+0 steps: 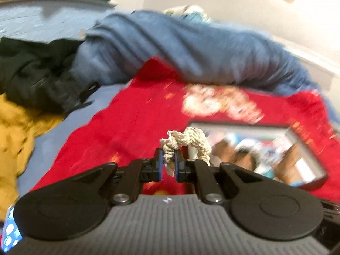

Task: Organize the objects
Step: 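Carry cream scrunchie in left gripper and blue clip in right gripper over the box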

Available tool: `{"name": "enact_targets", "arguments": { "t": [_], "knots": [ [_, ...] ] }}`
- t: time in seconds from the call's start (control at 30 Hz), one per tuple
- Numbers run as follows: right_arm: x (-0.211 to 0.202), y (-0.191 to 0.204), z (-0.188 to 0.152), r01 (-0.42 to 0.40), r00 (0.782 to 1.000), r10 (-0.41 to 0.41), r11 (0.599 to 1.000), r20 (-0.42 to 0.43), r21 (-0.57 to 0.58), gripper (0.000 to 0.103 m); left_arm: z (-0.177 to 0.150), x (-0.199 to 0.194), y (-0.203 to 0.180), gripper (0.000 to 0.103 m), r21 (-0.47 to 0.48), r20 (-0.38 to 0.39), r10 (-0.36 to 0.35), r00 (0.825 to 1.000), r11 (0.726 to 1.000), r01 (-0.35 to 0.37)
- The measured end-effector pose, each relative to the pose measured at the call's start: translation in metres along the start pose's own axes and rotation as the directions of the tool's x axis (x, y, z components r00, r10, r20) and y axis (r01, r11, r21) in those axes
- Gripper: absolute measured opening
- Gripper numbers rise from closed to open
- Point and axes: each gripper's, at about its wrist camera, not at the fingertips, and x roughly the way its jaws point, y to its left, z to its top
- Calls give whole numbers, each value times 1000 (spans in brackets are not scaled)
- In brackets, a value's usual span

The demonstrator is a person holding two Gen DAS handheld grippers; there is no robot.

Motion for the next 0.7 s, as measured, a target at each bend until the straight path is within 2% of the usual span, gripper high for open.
{"name": "enact_targets", "arguments": {
  "t": [0.13, 0.23, 0.37, 0.53, 0.7],
  "knots": [
    [-8, -13, 52, 27, 997, -26, 1000, 72, -6, 27, 33, 7, -15, 14, 17, 101, -104, 989, 995, 103],
    [4, -39, 97, 44, 996, -47, 998, 76, 40, 27, 49, 30, -33, 14, 58, 93, -159, 983, 986, 154],
    [37, -78, 135, 60, 998, -62, 996, 30, 68, 27, 50, 73, -55, 14, 102, 60, -142, 988, 985, 136],
    [85, -108, 139, 112, 993, -109, 991, -47, 66, 27, 27, 116, -64, 14, 97, -8, -83, 996, 992, 84],
    [120, -115, 113, 157, 983, -153, 987, -106, 28, 27, 8, 140, -63, 16, 96, -65, -42, 997, 994, 48]
  ]
}}
